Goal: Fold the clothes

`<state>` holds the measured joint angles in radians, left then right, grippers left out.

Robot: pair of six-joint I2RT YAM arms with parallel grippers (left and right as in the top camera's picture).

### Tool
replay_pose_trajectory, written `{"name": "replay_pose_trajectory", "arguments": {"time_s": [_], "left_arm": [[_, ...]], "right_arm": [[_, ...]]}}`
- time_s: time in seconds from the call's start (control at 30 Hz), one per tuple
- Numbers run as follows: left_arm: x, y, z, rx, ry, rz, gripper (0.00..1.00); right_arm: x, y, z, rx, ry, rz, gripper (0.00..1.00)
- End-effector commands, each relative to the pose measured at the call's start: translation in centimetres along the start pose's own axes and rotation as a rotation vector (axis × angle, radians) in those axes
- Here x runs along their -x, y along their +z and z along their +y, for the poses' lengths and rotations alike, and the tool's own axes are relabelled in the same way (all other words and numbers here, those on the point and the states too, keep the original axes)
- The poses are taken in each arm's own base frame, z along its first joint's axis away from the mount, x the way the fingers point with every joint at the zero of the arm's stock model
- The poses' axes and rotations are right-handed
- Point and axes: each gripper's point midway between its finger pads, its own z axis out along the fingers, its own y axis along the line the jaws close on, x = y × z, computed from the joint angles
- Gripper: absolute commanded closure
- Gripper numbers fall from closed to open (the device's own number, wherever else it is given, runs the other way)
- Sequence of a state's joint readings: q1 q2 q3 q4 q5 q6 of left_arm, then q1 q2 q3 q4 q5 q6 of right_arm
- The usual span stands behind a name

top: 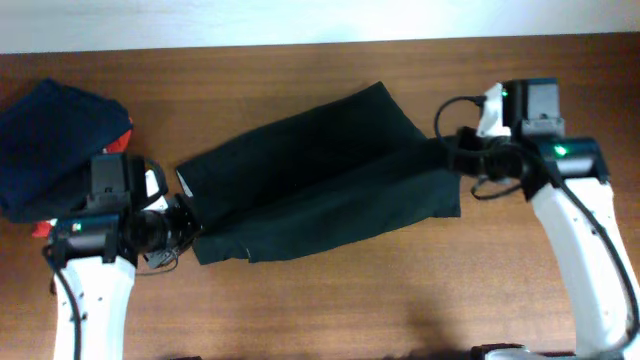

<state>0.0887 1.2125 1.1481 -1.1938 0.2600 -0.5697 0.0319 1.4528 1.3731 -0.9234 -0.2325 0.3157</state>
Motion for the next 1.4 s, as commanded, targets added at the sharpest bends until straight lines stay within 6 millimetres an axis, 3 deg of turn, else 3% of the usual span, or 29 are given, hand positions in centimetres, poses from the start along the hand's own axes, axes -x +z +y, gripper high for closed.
{"name": "replay_pose_trajectory", "arguments": {"time_s": [0.0, 0.1, 0.2, 0.3, 0.43, 0.47, 0.5, 0.53, 0.57, 0.6, 0.63, 0.7, 0.73, 0.77, 0.83, 0.93, 0.97, 1.03, 1.07, 1.1, 1.17, 1.23, 1.3, 1.33, 1.37], "left_arm": [[5.6, 2.9, 4.4, 0.264, -0.128, -0.140, 0.99], [10.2, 7.4, 3.3, 0.229, -0.123, -0.201, 0.99], [12.5, 10.5, 3.0, 0.216, -0.122, -0.230, 1.00], [13.6, 12.1, 3.3, 0.219, -0.192, -0.259, 1.00], [13.8, 12.1, 3.5, 0.235, -0.192, -0.271, 0.99], [14.0, 12.1, 3.4, 0.230, -0.191, -0.276, 0.94], [14.0, 12.1, 3.4, 0.228, -0.191, -0.279, 0.80], [14.1, 12.1, 3.3, 0.225, -0.191, -0.282, 0.61], [14.4, 12.1, 3.2, 0.218, -0.190, -0.291, 0.39], [14.4, 12.1, 3.2, 0.218, -0.189, -0.291, 0.24], [14.3, 12.1, 3.2, 0.219, -0.189, -0.290, 0.19], [14.1, 12.2, 2.9, 0.203, -0.188, -0.273, 0.18], [13.9, 12.2, 3.0, 0.207, -0.189, -0.265, 0.18], [12.9, 12.4, 3.1, 0.209, -0.192, -0.221, 0.18], [10.0, 12.8, 3.2, 0.204, -0.132, -0.080, 0.19], [8.4, 12.9, 3.2, 0.219, -0.038, -0.012, 0.22], [8.2, 12.9, 3.3, 0.232, -0.034, -0.006, 0.21], [8.1, 12.9, 3.4, 0.233, -0.034, -0.003, 0.17], [8.1, 12.9, 3.4, 0.234, -0.029, -0.001, 0.01], [8.1, 12.9, 3.4, 0.234, -0.012, 0.001, 0.01], [8.1, 12.9, 3.4, 0.234, -0.005, 0.001, 0.01], [8.1, 12.9, 3.4, 0.233, -0.004, 0.001, 0.01], [8.1, 12.9, 3.4, 0.233, -0.004, 0.000, 0.01], [8.1, 12.9, 3.4, 0.233, -0.003, 0.001, 0.01], [8.2, 12.9, 3.3, 0.232, 0.000, -0.001, 0.01]], "right_arm": [[4.3, 2.3, -4.5, -0.206, -0.005, -0.116, 0.96], [6.1, 6.4, -4.2, -0.155, -0.012, -0.134, 0.96], [8.1, 9.5, -2.8, -0.064, -0.034, -0.186, 0.96], [9.8, 11.5, -0.7, -0.018, -0.084, -0.262, 0.96], [9.8, 14.3, 0.3, 0.004, -0.110, -0.267, 0.96], [9.8, 15.2, 0.4, 0.009, -0.114, -0.271, 0.81], [10.0, 15.5, 0.5, 0.013, -0.118, -0.278, 0.52], [10.2, 15.7, 0.6, 0.015, -0.120, -0.289, 0.33], [10.5, 15.6, 0.5, 0.015, -0.119, -0.300, 0.24], [10.1, 15.7, 0.1, 0.006, -0.113, -0.281, 0.24], [8.3, 16.2, -0.8, -0.022, -0.098, -0.202, 0.29], [4.4, 16.6, -2.2, -0.074, -0.094, -0.042, 0.47], [2.8, 16.6, -2.6, -0.086, -0.115, 0.025, 0.62], [2.0, 16.6, -1.5, -0.019, -0.185, 0.061, 0.69], [1.1, 17.0, 0.1, 0.024, -0.312, 0.083, 0.70], [-1.2, 19.3, -3.3, -0.094, -0.220, 0.182, 0.74], [-3.9, 21.2, -5.0, -0.124, -0.199, 0.284, 0.75], [-7.1, 22.4, -6.5, -0.152, -0.185, 0.405, 0.77], [-8.1, 22.0, -7.1, -0.174, -0.175, 0.452, 0.80], [-9.1, 21.2, -8.0, -0.230, -0.147, 0.496, 0.83], [-11.9, 17.0, -12.9, -0.521, 0.026, 0.628, 0.95], [-13.4, 14.4, -13.6, -0.558, 0.072, 0.725, 0.96], [-12.7, 12.7, -12.9, -0.549, 0.071, 0.707, 0.96], [-11.1, 11.4, -11.8, -0.512, 0.070, 0.633, 0.95], [-9.0, 10.4, -10.6, -0.469, 0.065, 0.527, 0.79]]}}
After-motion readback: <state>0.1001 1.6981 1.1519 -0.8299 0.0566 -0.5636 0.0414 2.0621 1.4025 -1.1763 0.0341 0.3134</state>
